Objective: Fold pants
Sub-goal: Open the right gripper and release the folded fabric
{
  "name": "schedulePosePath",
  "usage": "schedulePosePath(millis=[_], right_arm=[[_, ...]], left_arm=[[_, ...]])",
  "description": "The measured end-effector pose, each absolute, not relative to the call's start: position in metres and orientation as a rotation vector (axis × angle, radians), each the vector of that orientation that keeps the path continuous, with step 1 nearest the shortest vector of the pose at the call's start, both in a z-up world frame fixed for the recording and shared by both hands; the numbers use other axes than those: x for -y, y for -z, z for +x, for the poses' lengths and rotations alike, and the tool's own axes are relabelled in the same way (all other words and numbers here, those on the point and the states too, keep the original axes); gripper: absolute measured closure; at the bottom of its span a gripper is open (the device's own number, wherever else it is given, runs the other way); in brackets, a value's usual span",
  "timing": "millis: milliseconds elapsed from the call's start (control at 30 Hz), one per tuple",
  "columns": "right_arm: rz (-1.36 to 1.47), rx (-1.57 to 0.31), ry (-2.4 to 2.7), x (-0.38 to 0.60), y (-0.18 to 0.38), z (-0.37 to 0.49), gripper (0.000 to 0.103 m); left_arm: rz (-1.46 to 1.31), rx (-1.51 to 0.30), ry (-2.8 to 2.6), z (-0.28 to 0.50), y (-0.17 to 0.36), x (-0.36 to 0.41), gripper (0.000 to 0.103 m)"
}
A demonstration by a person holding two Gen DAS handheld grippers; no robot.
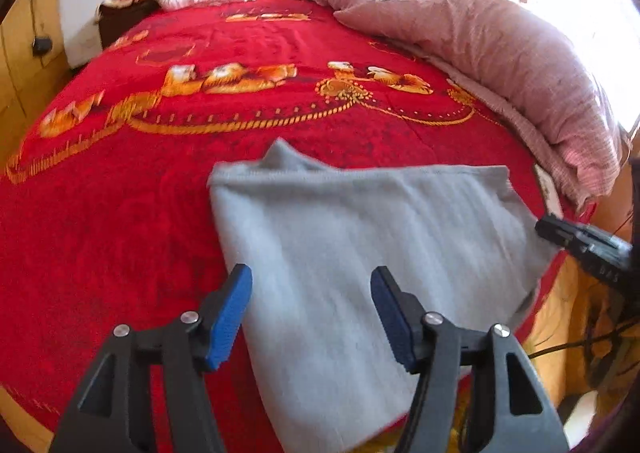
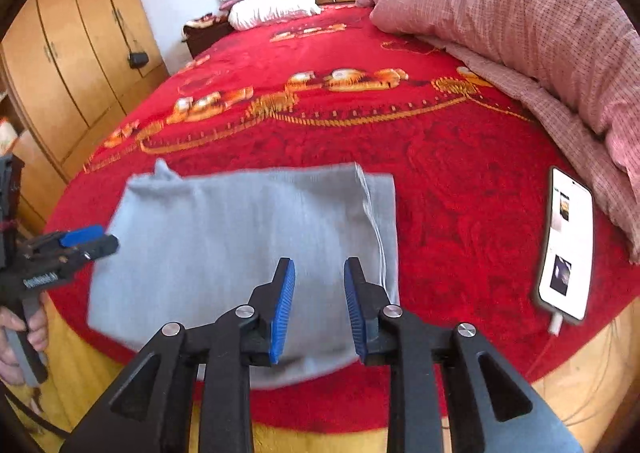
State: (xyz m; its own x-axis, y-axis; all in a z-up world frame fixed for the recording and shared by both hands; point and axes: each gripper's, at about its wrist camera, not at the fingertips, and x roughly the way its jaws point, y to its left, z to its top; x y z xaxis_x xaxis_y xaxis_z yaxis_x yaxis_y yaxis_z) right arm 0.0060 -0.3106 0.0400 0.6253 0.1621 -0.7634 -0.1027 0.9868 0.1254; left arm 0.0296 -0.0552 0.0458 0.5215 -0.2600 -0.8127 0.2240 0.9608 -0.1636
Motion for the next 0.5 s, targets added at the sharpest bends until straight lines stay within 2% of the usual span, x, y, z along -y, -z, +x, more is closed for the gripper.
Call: schedulePosePath(millis=[233,500], right_arm=[[0.072,-0.919,-0.128,0.318,-0.009,-0.011,0.076],[0.074,-0.940,-0.123,0.317,0.002,-0.025,0.076]], left_arm=[[-0.085,-1.057,0.223,0.013,-0.014,0.038,0.038],[-0.096,-1.030,0.223,-0.004,-0.006,0.034,0.037]])
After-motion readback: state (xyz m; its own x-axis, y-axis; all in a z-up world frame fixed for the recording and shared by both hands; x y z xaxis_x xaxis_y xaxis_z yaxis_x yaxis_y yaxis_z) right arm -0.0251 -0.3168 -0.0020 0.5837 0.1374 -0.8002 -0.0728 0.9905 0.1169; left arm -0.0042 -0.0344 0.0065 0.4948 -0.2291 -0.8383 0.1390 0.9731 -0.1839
